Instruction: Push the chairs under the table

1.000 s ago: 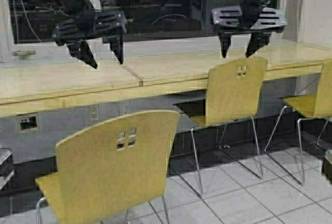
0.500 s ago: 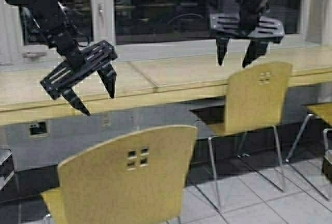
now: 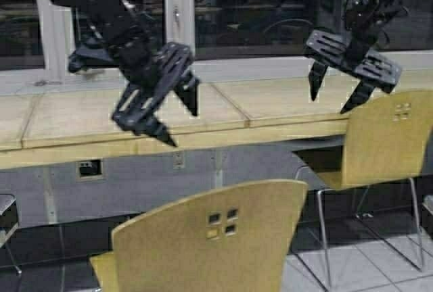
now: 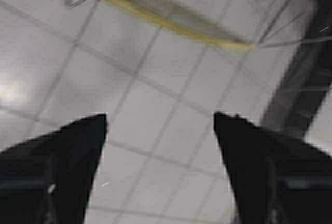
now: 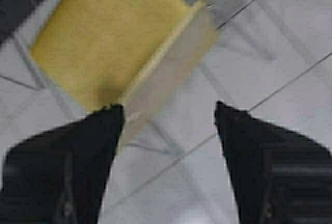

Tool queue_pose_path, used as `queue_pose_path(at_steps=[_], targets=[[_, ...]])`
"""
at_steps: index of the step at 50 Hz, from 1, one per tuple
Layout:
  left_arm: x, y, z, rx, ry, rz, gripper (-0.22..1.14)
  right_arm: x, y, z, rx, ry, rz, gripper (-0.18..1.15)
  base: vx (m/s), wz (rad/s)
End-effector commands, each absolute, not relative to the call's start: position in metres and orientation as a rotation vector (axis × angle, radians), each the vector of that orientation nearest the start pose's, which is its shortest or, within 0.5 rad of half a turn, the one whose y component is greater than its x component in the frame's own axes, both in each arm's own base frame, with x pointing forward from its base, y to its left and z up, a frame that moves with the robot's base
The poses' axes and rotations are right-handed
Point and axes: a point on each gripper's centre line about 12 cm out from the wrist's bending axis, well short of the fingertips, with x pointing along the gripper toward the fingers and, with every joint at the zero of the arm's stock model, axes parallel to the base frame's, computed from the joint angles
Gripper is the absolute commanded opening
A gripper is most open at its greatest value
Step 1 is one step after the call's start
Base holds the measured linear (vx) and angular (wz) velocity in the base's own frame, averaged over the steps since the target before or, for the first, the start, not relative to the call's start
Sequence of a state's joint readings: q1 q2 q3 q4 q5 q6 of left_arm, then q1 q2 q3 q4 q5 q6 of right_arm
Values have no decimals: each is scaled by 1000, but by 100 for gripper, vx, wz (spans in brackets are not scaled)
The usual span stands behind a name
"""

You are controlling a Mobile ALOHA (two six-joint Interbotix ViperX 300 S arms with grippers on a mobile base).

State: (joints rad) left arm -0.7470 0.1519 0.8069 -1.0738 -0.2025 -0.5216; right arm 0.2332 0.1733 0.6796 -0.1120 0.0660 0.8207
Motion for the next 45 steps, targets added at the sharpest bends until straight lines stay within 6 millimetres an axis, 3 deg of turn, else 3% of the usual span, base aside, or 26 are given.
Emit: queue_pose_path(at_steps=[1, 9, 18, 26, 45], targets=[[269, -238, 76, -1154, 968, 230, 95, 368, 91, 98, 680, 924, -164, 90, 10, 11], [260, -246, 52, -1241, 974, 344, 95, 357, 106, 88, 827, 975, -229, 90, 7, 9], [253, -247, 33, -1335, 908, 472, 95, 356, 108, 73, 926, 1024, -307, 90, 4, 5], [260, -253, 25, -1391, 861, 518, 95, 357, 105, 52, 967, 1064, -377, 90, 0, 1], [273, -254, 29, -1440, 754, 533, 95, 394, 116, 35, 945, 1102, -361, 90, 0, 0]])
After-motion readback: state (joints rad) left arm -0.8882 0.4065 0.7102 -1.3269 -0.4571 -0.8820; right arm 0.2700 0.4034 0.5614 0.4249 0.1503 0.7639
